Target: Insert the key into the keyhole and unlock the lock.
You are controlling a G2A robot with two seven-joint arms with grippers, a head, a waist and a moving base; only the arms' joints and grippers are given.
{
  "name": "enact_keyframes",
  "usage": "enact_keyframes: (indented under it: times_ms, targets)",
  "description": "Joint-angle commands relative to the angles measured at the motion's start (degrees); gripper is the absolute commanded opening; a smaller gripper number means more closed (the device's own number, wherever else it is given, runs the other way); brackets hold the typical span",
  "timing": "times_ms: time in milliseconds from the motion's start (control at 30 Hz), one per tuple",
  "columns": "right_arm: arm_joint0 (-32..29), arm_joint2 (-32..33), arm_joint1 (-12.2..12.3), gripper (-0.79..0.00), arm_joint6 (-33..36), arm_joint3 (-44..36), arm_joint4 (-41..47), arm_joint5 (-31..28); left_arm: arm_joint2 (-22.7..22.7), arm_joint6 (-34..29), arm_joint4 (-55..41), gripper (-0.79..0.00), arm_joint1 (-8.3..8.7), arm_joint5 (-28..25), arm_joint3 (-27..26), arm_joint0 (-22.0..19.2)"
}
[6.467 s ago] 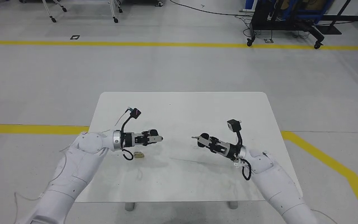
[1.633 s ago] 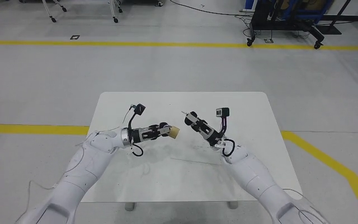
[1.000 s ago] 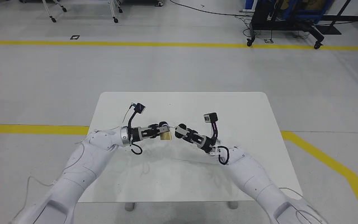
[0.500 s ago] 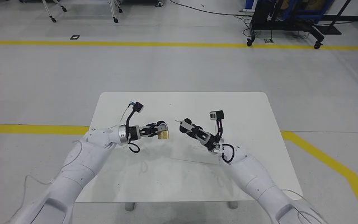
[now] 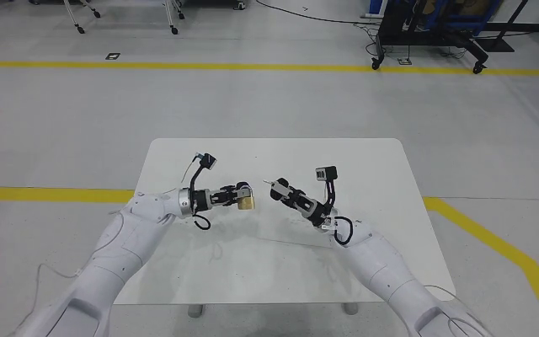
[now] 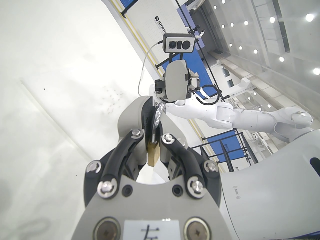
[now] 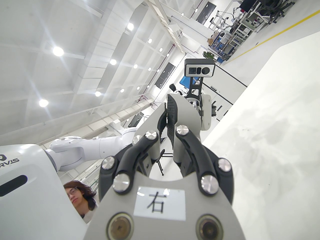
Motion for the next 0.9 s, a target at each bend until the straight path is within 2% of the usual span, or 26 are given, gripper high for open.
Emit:
enact_keyframes:
  times_ms: [0,167,300,433,600,867]
  targets:
    - [0.0,0.0,0.0,-0.785,0.0,0.0,0.0,0.0,0.41,2.43,1.35,-0.785,-0.24,7.23,-0.61,-0.2]
    - [0.0,0.0,0.0,-0.785,0.0,0.0,0.0,0.0,1.37,1.75,-7.52,-0.785,-1.84,27.72,-1.35,-1.6]
    - [0.0,0.0,0.0,-0.785,0.0,0.0,0.0,0.0,2.71,-1.74,-13.67,-0.785,-3.56,37.05,0.24,-3.6]
    - [0.0,0.0,0.0,-0.785,0.0,0.0,0.0,0.0,4.29,-2.39,-15.85,-0.785,-5.51,40.29,4.74,-6.28]
    - [0.0,0.0,0.0,-0.785,0.0,0.0,0.0,0.0,5.5,-3.59,-17.87,-0.785,-7.77,39.96,10.25,-8.91]
    - [0.0,0.0,0.0,-0.785,0.0,0.0,0.0,0.0,5.77,-3.52,-17.4,-0.785,-8.01,39.71,10.94,-9.27]
